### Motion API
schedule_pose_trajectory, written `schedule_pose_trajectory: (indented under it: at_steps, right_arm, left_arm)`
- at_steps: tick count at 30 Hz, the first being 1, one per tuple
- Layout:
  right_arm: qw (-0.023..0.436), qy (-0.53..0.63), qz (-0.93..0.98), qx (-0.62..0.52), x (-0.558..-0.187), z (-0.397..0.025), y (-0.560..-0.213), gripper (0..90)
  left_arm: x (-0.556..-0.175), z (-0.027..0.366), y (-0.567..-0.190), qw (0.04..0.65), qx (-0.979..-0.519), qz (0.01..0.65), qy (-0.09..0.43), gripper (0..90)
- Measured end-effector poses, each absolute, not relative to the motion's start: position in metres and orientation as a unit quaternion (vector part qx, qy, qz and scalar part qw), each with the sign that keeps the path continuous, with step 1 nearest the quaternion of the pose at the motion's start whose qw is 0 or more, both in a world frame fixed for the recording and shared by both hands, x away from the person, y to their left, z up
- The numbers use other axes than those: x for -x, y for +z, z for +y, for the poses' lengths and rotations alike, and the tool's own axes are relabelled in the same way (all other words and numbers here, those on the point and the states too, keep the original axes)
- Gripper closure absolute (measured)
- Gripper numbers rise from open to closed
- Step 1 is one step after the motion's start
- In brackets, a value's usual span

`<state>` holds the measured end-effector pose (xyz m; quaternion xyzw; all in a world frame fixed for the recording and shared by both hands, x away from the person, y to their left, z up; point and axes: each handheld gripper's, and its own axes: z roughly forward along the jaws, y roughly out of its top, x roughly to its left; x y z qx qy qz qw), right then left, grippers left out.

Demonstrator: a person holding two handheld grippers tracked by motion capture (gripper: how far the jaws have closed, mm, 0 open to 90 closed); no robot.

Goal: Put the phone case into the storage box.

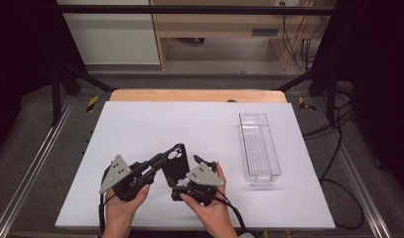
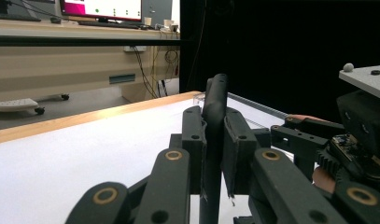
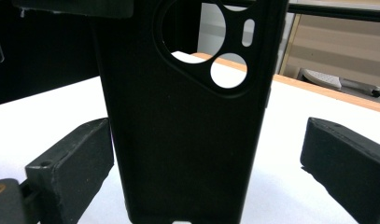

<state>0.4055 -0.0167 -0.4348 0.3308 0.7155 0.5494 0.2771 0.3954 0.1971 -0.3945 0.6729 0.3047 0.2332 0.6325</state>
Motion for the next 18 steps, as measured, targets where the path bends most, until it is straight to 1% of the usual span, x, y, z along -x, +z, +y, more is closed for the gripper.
schedule_pose_trajectory:
  at_steps: [10, 18]
  right_arm:
    - [0.282, 0.554, 0.706, -0.338, -0.4053, -0.0175, -0.4334, 3.2]
    - [0.276, 0.561, 0.704, -0.336, -0.4031, -0.0164, -0.4319, 3.2]
  left_arm:
    - [-0.3935, 0.1903, -0.3972, 0.63, -0.679, 0.297, 0.232, 81.0]
    - [-0.3936, 0.1901, -0.3979, 0.63, -0.678, 0.298, 0.233, 81.0]
